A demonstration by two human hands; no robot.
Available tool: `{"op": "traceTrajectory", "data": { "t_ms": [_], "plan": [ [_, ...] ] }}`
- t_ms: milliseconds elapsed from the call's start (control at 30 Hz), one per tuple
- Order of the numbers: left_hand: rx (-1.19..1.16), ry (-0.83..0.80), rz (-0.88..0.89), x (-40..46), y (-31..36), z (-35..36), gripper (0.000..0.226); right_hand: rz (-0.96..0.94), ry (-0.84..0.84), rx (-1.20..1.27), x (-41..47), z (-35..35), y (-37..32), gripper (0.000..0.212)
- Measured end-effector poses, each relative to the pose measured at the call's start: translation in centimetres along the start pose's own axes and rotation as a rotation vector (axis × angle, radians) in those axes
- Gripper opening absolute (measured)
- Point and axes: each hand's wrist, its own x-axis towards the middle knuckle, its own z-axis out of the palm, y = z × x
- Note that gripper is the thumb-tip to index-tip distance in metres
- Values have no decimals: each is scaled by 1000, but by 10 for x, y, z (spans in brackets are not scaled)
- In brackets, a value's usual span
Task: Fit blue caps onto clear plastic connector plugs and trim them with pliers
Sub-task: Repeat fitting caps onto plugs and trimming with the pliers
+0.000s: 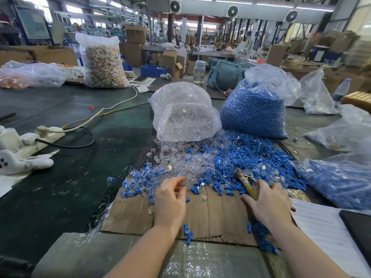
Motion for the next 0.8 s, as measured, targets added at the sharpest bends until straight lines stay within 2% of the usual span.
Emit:
{"op": "traceTrajectory", "data": {
  "t_ms": [67, 133, 200, 267, 467, 667, 800],
  "plan": [
    [45, -20, 76, -6, -3, 5, 23, 9, 9, -48, -1, 1, -2, 65],
    [74, -12, 135, -8, -6, 8, 19, -29, 92, -73, -4, 3, -6, 61],
    [88, -21, 154, -9, -9, 11, 18, -164, 214, -45, -6, 4, -14, 45],
    [96, -26, 168, -9, -10, 11, 17, -278, 263, -28, -10, 7, -24, 27],
    [163, -60, 212, -10, -16, 13, 15, -290, 184, -33, -13, 15, -44, 16],
    [255, -87, 300, -11, -16, 15, 18, -375, 200, 253, -28, 23, -62, 10],
    [330, -121, 339, -11, -19, 16, 26, -393, 163, 392, -35, 34, -71, 22]
  ]
}}
